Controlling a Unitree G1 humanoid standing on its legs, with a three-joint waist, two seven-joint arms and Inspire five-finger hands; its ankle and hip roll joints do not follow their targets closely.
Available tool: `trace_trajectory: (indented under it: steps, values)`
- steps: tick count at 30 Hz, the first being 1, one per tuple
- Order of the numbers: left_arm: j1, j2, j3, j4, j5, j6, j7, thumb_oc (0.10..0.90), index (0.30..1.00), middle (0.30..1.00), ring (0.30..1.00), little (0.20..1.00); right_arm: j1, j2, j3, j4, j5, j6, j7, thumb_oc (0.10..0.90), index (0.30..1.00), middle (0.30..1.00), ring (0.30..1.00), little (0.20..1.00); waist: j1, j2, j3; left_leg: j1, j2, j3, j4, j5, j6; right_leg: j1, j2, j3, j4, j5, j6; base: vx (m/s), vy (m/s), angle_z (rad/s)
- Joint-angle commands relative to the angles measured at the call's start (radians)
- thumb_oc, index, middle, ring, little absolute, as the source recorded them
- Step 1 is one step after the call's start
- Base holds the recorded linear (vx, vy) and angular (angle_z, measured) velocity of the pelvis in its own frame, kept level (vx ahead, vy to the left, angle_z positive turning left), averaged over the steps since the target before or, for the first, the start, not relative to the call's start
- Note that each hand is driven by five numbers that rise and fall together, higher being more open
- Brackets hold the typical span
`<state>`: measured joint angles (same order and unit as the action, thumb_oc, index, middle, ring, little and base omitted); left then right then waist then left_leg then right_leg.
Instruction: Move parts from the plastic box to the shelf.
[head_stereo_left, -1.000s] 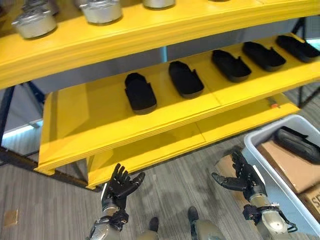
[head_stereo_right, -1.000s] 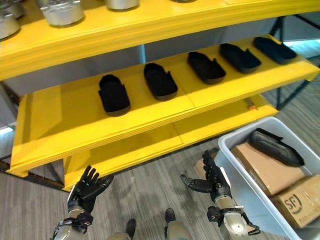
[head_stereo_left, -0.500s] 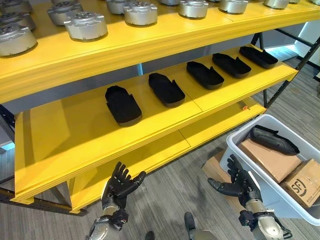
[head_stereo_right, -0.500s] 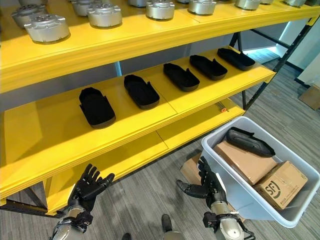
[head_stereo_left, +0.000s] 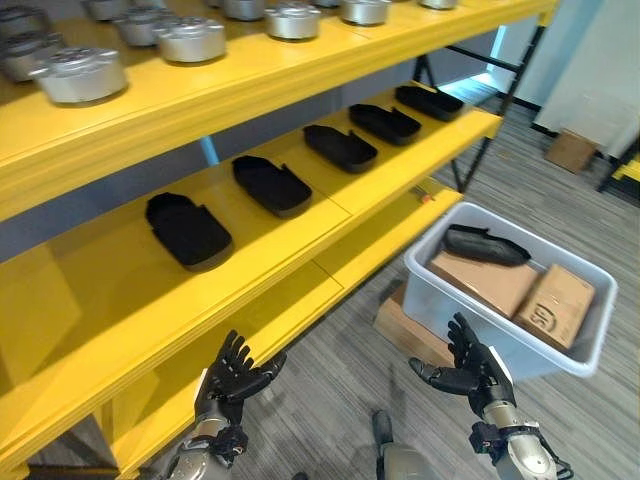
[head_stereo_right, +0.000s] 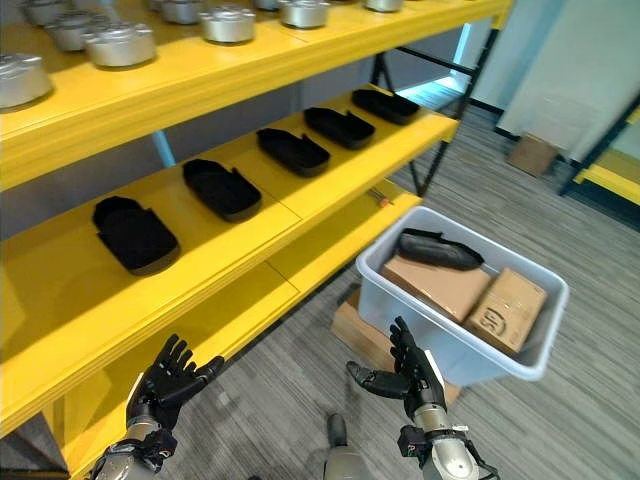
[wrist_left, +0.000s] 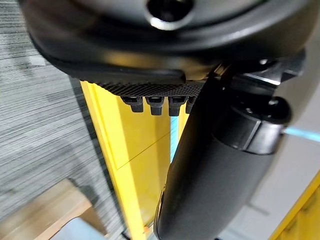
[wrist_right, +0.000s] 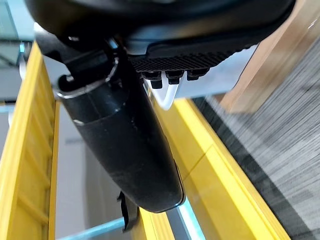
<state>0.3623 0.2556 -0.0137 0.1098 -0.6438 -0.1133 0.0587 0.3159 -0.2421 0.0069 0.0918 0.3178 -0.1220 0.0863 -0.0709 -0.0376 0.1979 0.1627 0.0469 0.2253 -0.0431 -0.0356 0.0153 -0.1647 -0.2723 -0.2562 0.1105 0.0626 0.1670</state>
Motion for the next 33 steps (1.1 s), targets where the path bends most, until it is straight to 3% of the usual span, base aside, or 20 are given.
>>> trace_trajectory:
  steps: [1, 4, 8, 19, 23, 27, 29, 30, 32, 33]
  values:
    - [-0.015, 0.022, 0.089, -0.162, 0.010, -0.092, -0.013, 0.900, 1.000, 1.000, 1.000, 1.000, -0.086, -0.036, 0.000, -0.114, 0.010, -0.076, 0.000, 0.900, 1.000, 1.000, 1.000, 1.000, 0.046, -0.017, 0.005, -0.034, -0.048, -0.038, -0.007, -0.063, 0.022, 0.041, -0.092, -0.042, -0.118, 0.210, 0.075, 0.10, -0.116, -1.11]
    - [-0.001, -0.021, 0.078, -0.160, -0.016, -0.091, -0.021, 0.900, 1.000, 1.000, 1.000, 1.000, -0.074, -0.045, -0.009, -0.128, 0.001, -0.073, 0.001, 0.900, 1.000, 1.000, 1.000, 1.000, 0.044, -0.043, -0.025, -0.016, -0.051, -0.043, 0.002, -0.083, 0.003, 0.085, -0.078, -0.042, -0.182, 0.235, 0.087, 0.19, -0.163, -0.67]
    - [0.003, -0.037, 0.064, -0.155, -0.028, -0.087, -0.023, 0.900, 1.000, 1.000, 1.000, 1.000, -0.063, -0.053, -0.022, -0.137, 0.007, -0.076, -0.007, 0.900, 1.000, 1.000, 1.000, 1.000, 0.032, -0.039, -0.043, -0.010, -0.014, -0.053, -0.001, -0.076, -0.021, 0.110, -0.055, -0.060, -0.175, 0.198, 0.077, 0.13, -0.160, 0.11]
    - [0.002, -0.051, 0.044, -0.150, -0.045, -0.086, -0.018, 0.900, 1.000, 1.000, 1.000, 1.000, -0.083, -0.085, -0.011, -0.143, 0.018, -0.084, -0.024, 0.900, 1.000, 1.000, 1.000, 1.000, 0.009, 0.017, -0.054, -0.021, 0.100, -0.037, -0.036, -0.021, -0.082, 0.081, 0.040, -0.038, -0.130, 0.063, 0.022, 0.04, -0.135, 0.00]
    - [-0.025, -0.042, 0.033, -0.141, -0.031, -0.089, -0.018, 0.900, 1.000, 1.000, 1.000, 1.000, -0.098, -0.092, -0.008, -0.142, 0.017, -0.096, -0.038, 0.900, 1.000, 1.000, 1.000, 1.000, 0.000, 0.037, -0.054, -0.036, 0.145, -0.035, 0.000, -0.016, -0.105, 0.080, 0.086, -0.023, -0.119, 0.019, -0.003, 0.05, -0.160, -0.02]
    - [-0.056, -0.037, 0.015, -0.130, -0.032, -0.090, -0.016, 0.900, 1.000, 1.000, 1.000, 1.000, -0.109, -0.104, -0.006, -0.143, 0.025, -0.110, -0.051, 0.900, 1.000, 1.000, 1.000, 1.000, -0.010, 0.049, -0.031, -0.092, 0.185, -0.052, 0.177, 0.017, -0.118, 0.091, 0.132, 0.009, -0.109, -0.017, -0.044, 0.04, -0.177, -0.07]
    - [-0.061, -0.038, 0.006, -0.130, -0.036, -0.087, -0.020, 0.900, 1.000, 1.000, 1.000, 1.000, -0.108, -0.117, 0.003, -0.138, 0.011, -0.110, -0.052, 0.900, 1.000, 1.000, 1.000, 1.000, -0.005, 0.046, -0.007, -0.165, 0.199, -0.088, 0.363, 0.091, -0.120, 0.113, 0.158, 0.022, -0.115, -0.034, -0.080, 0.06, -0.243, -0.56]
    - [-0.065, -0.033, -0.001, -0.147, -0.042, -0.087, -0.029, 0.900, 1.000, 1.000, 1.000, 1.000, -0.100, -0.134, 0.004, -0.146, 0.009, -0.106, -0.040, 0.900, 1.000, 1.000, 1.000, 1.000, 0.008, 0.023, 0.040, -0.282, 0.134, -0.188, 0.623, 0.143, -0.102, 0.139, 0.169, 0.047, -0.130, -0.045, -0.118, 0.08, -0.240, -0.69]
    - [-0.074, -0.030, -0.010, -0.146, -0.031, -0.081, -0.031, 0.900, 1.000, 1.000, 1.000, 1.000, -0.089, -0.141, -0.004, -0.135, -0.001, -0.099, -0.040, 0.900, 1.000, 1.000, 1.000, 1.000, 0.020, 0.007, 0.063, -0.390, 0.085, -0.208, 0.562, 0.099, -0.079, 0.155, 0.153, 0.073, -0.141, -0.055, -0.107, 0.19, 0.007, -0.66]
    - [-0.070, -0.031, -0.009, -0.147, -0.031, -0.084, -0.036, 0.900, 1.000, 1.000, 1.000, 1.000, -0.091, -0.147, -0.012, -0.122, -0.005, -0.104, -0.041, 0.900, 1.000, 1.000, 1.000, 1.000, 0.031, 0.022, 0.062, -0.395, 0.131, -0.224, 0.240, 0.142, -0.091, 0.170, 0.161, 0.103, -0.150, -0.068, -0.077, 0.33, 0.241, -1.17]
